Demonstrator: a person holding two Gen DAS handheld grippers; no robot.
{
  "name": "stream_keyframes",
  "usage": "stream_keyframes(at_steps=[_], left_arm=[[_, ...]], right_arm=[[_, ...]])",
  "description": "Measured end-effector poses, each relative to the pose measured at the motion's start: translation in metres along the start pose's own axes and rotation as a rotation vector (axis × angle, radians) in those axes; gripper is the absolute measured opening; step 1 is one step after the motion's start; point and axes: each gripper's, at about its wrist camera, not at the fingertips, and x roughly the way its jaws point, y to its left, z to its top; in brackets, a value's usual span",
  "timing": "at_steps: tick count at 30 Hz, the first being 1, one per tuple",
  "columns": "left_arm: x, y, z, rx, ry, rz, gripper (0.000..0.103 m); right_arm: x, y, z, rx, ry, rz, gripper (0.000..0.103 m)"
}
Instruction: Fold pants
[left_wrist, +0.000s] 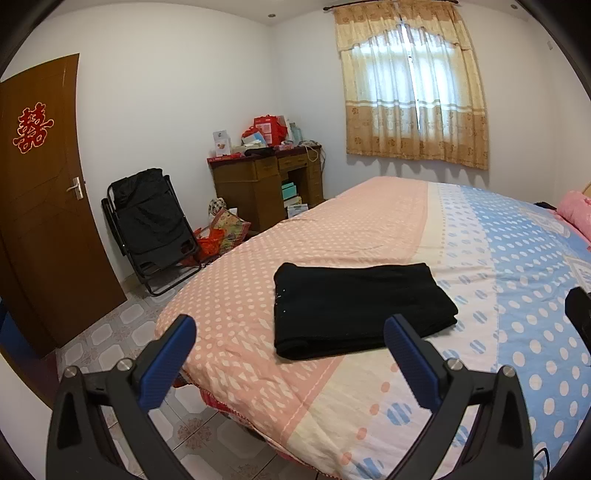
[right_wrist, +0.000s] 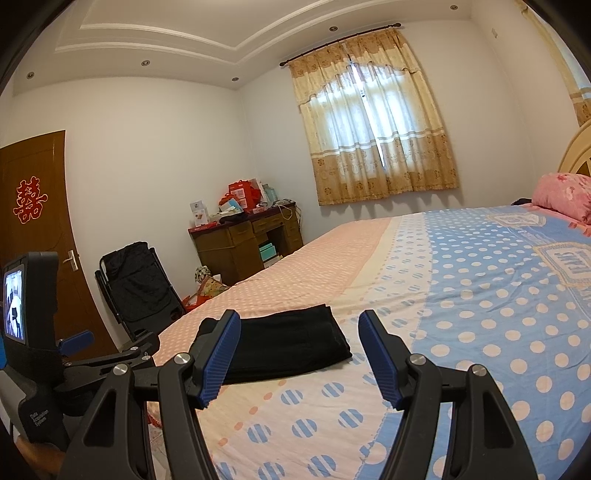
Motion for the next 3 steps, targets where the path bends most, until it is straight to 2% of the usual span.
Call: stream_keyframes(at_steps=[3], left_arm=[[-0.0006, -0.0039, 0.0007, 0.015, -0.007, -0.001, 0.103]], right_arm=[[-0.0014, -0.0025, 0.0008, 0.009, -0.002, -0.003, 0.068]])
